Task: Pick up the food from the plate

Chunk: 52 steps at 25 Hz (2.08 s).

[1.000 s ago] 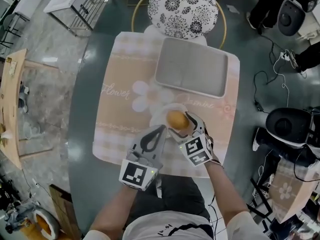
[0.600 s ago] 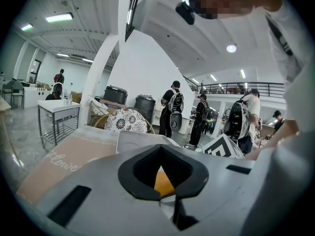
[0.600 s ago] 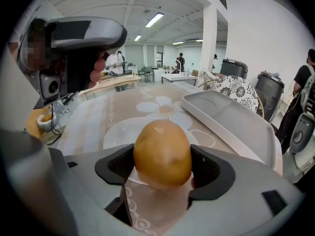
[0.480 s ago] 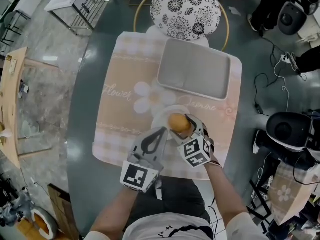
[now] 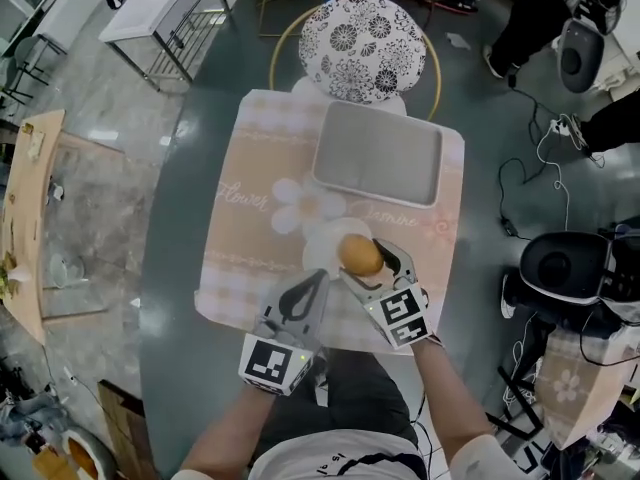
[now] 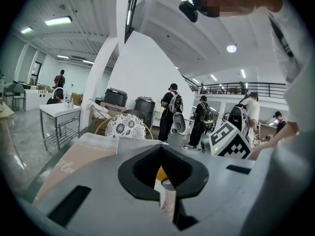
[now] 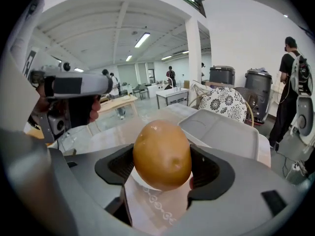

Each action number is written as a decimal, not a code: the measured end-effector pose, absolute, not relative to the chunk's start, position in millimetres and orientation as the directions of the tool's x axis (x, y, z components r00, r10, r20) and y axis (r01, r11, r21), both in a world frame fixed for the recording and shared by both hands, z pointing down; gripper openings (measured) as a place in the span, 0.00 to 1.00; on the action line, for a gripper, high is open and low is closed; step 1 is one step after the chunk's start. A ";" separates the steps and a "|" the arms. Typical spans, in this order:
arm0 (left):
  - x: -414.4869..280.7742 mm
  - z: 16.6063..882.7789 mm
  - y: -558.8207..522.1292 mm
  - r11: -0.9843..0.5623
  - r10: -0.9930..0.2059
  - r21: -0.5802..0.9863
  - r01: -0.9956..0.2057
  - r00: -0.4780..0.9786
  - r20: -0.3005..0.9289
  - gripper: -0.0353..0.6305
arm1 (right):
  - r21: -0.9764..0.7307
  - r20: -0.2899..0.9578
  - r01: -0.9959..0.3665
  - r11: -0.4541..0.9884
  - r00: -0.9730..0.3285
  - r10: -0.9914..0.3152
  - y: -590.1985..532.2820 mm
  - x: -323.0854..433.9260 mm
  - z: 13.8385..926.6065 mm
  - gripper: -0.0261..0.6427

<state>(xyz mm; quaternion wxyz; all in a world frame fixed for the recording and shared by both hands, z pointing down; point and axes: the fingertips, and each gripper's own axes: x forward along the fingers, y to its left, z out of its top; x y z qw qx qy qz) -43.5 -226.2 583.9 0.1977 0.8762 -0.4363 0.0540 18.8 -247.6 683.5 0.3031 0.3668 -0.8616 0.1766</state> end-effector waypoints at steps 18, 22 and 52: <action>-34.2 476.9 -170.3 -0.556 -0.750 0.278 -0.783 0.617 0.237 0.06 | -0.225 0.448 -0.787 0.574 -0.607 -0.656 -199.8 33.8 528.0 0.53; -27.8 458.9 -162.2 -0.573 -0.748 0.264 -0.776 0.626 0.220 0.06 | -0.219 0.409 -0.787 0.576 -0.610 -0.679 -191.2 36.6 500.1 0.53; -23.9 346.2 -90.7 -0.629 -0.735 0.244 -0.738 0.667 0.121 0.06 | -0.201 0.183 -0.795 0.572 -0.604 -0.776 -103.7 32.2 337.6 0.53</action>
